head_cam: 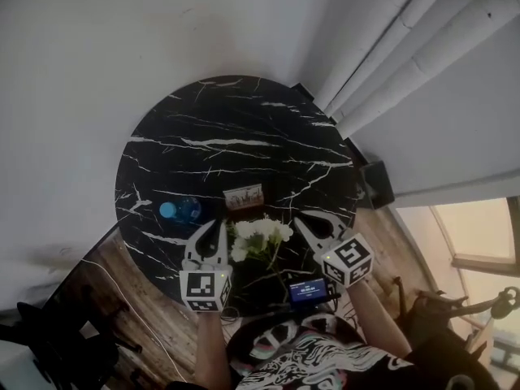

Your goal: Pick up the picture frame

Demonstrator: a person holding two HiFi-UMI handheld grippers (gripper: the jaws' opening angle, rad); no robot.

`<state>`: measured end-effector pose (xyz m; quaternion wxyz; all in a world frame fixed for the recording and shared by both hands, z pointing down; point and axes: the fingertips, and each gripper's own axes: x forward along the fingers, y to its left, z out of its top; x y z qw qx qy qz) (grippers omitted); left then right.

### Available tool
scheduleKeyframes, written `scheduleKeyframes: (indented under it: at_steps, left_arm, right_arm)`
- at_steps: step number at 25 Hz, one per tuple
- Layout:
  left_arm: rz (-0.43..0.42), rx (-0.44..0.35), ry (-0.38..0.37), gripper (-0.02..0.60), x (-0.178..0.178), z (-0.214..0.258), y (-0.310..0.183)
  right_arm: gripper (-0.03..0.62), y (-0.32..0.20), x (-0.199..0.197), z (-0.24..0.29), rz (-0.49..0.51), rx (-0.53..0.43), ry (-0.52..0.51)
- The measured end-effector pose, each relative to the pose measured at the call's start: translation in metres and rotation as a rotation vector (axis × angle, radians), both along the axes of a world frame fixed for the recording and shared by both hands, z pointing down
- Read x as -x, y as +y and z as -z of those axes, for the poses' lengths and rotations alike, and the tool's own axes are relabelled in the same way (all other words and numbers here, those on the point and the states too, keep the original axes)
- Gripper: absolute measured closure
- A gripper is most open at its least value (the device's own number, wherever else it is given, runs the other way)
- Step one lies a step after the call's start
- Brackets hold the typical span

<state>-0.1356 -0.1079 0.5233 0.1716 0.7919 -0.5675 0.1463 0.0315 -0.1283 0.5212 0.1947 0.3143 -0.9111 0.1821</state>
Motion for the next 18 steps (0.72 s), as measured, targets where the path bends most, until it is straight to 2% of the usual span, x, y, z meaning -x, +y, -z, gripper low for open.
scheduleKeyframes:
  at_steps: [3, 9, 15, 16, 18]
  left_arm:
    - [-0.012, 0.045, -0.018, 0.566, 0.004, -0.018, -0.007]
    - [-0.018, 0.107, -0.006, 0.566, 0.007, -0.046, -0.013]
    - [-0.005, 0.131, 0.008, 0.565, 0.012, -0.062, -0.021]
    - [-0.008, 0.133, 0.017, 0.564, 0.011, -0.064, -0.023]
    - [-0.016, 0.139, 0.039, 0.537, 0.009, -0.068, -0.025]
  right_arm:
    - [0.574, -0.015, 0.005, -0.016, 0.020, 0.022, 0.030]
    - [0.572, -0.028, 0.014, -0.055, 0.108, 0.049, 0.135]
    - [0.571, -0.040, 0.032, -0.084, 0.161, 0.115, 0.115]
    - [0.557, -0.040, 0.036, -0.088, 0.179, 0.128, 0.113]
    - [0.484, -0.038, 0.043, -0.096, 0.222, 0.159, 0.115]
